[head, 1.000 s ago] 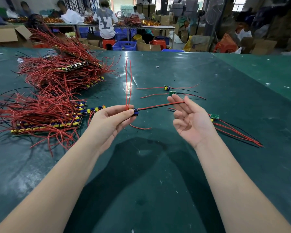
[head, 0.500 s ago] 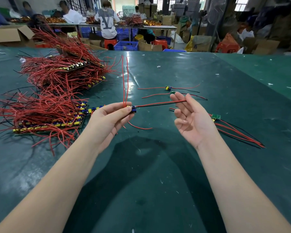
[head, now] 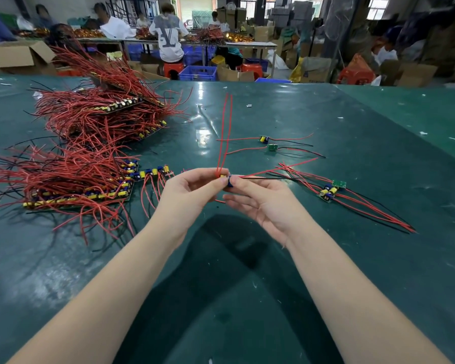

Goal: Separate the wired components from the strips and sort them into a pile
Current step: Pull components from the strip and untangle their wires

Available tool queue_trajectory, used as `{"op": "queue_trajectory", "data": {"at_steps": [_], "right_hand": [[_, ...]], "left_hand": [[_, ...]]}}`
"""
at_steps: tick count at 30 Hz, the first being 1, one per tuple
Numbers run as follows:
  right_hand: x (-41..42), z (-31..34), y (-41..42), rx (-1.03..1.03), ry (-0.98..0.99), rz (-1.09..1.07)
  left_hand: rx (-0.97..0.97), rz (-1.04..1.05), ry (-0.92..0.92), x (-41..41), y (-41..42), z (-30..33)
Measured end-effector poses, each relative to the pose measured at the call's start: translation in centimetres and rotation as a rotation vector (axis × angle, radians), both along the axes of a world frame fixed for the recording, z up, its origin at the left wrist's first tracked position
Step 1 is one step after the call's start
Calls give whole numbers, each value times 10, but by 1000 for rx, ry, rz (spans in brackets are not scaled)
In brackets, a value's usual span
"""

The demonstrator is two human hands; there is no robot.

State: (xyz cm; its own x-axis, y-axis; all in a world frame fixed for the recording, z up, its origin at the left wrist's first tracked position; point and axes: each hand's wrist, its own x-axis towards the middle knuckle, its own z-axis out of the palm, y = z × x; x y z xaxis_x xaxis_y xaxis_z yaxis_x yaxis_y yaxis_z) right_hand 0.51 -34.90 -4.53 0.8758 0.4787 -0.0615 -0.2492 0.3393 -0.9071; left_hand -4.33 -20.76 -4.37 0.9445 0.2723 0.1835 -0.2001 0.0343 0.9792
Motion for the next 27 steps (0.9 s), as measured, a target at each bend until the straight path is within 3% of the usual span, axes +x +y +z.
{"op": "queue_trajectory", "data": {"at_steps": [3,8,11,16,22,27], "right_hand": [[-1,4,2,112,104,-94],[-1,19,-3,472,344,-253],[-5,22,-3,510,378,-243],[-4,25,-7,530,386,-314],[-8,21,0,475,366,-334],[-5,20,-3,480,379,-397]], "left_hand": [[37,2,-8,2,-8,-4],[495,-232,11,-4,-28,-18],[644,-286,-32,-7,-37,-23],[524,-116,-76,-3,-30,-17],[582,-181,-148,-8,-37,-19],[404,15,-128,-3,-29,-11]]}}
